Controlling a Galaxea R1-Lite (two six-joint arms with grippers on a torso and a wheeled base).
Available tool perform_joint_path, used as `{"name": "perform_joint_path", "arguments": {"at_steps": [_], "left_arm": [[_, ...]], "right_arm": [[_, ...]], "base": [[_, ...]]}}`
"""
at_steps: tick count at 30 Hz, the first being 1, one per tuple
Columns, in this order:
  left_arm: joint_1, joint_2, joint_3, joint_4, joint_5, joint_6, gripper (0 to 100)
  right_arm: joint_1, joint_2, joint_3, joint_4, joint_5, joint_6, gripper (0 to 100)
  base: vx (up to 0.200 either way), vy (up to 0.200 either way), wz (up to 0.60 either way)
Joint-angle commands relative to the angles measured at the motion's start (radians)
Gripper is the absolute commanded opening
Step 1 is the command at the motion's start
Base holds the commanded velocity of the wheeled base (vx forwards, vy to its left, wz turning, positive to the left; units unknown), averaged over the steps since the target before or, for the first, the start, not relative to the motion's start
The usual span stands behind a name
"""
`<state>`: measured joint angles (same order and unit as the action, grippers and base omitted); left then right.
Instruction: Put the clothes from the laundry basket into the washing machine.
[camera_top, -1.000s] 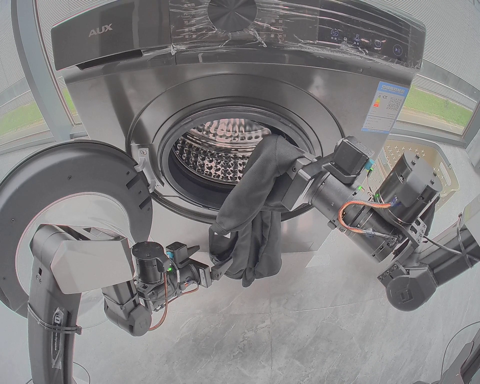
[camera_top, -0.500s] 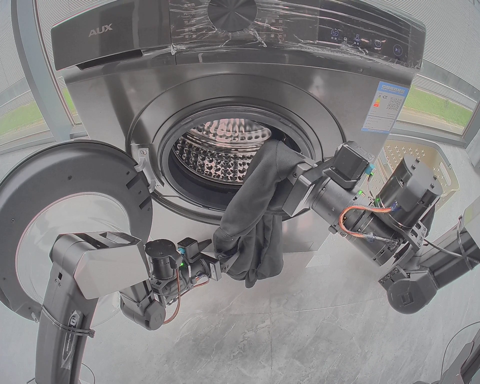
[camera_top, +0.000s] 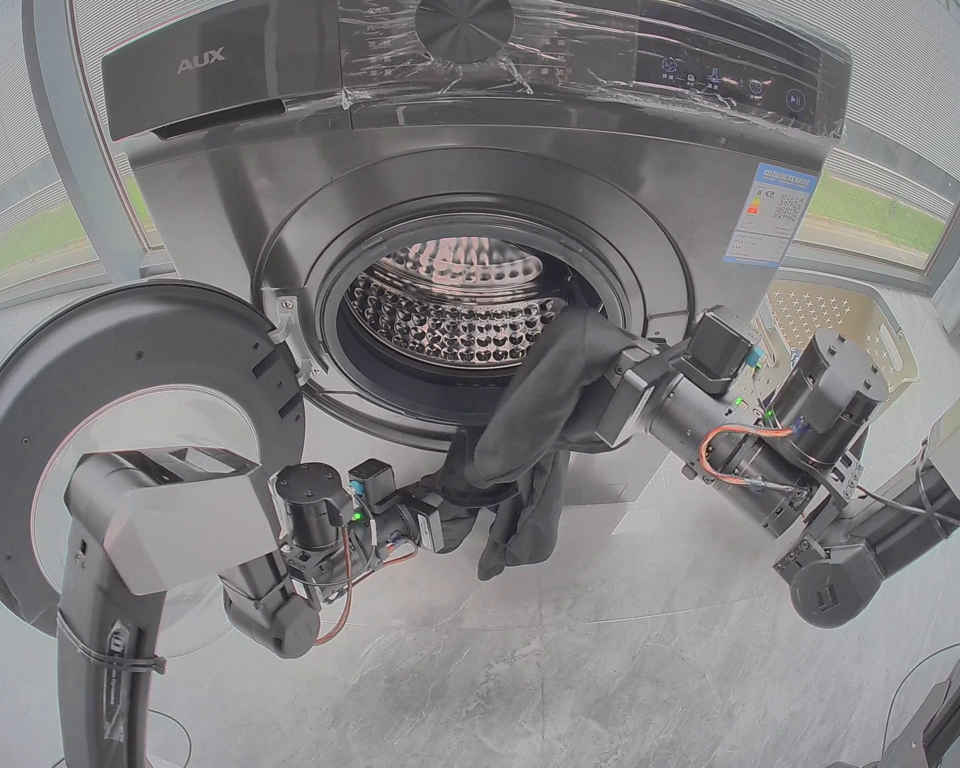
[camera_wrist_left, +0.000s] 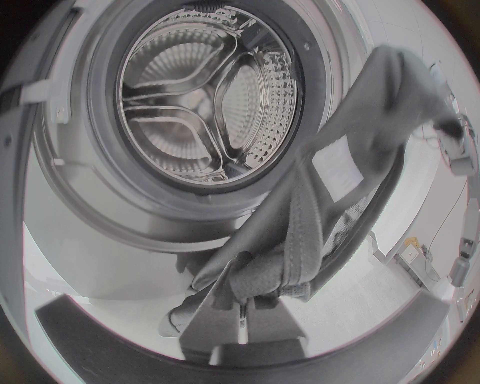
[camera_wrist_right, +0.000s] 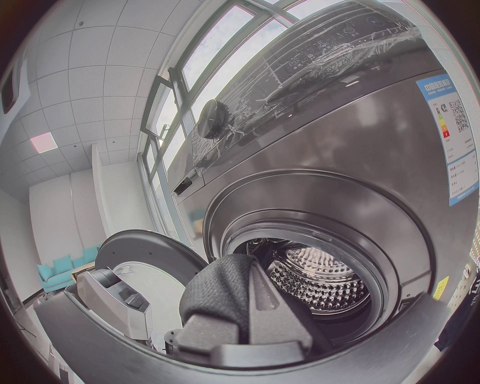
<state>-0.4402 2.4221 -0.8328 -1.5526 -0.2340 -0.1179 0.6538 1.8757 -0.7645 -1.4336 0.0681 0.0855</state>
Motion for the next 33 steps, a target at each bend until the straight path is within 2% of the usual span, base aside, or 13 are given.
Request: {"name": "perform_joint_path", "arguments": {"at_steps": [1, 2, 3, 5, 9, 14, 24, 25, 28, 33], "left_arm": [[0.011, -0.248, 0.161, -0.001, 0.004, 0.000, 0], [0.018, -0.301, 0.205, -0.001, 0.004, 0.000, 0], [0.026, -0.350, 0.238, 0.000, 0.002, -0.002, 0], [0.038, -0.426, 0.287, 0.000, 0.001, -0.003, 0], [0.049, -0.506, 0.331, 0.002, -0.001, -0.011, 0], [0.054, -0.586, 0.325, 0.003, -0.004, -0.011, 0], [0.049, -0.615, 0.305, 0.003, -0.004, -0.014, 0], [0.040, -0.620, 0.296, 0.005, 0.005, -0.016, 0], [0.009, -0.624, 0.294, 0.006, 0.012, -0.016, 0], [-0.002, -0.617, 0.287, 0.008, 0.025, -0.016, 0]], "right_arm": [[-0.102, -0.001, 0.111, -0.005, -0.011, 0.010, 0], [-0.102, -0.001, 0.111, -0.005, -0.011, 0.010, 0], [-0.137, 0.011, 0.163, -0.005, -0.010, 0.010, 0], [-0.155, 0.043, 0.198, -0.005, -0.010, 0.010, 0], [-0.177, 0.097, 0.215, -0.005, -0.010, 0.010, 0], [-0.212, 0.223, 0.177, -0.008, -0.017, 0.022, 0], [-0.204, 0.382, 0.114, -0.033, -0.025, 0.033, 0], [-0.200, 0.416, 0.091, -0.022, -0.027, 0.033, 100], [-0.181, 0.464, 0.097, -0.021, -0.025, 0.023, 100], [-0.149, 0.522, 0.154, -0.025, -0.019, 0.011, 100]], "base": [[0.000, 0.000, 0.00], [0.000, 0.000, 0.00], [0.000, 0.000, 0.00], [0.000, 0.000, 0.00], [0.000, 0.000, 0.00], [0.000, 0.000, 0.00], [0.000, 0.000, 0.00], [0.000, 0.000, 0.00], [0.000, 0.000, 0.00], [0.000, 0.000, 0.00]]}}
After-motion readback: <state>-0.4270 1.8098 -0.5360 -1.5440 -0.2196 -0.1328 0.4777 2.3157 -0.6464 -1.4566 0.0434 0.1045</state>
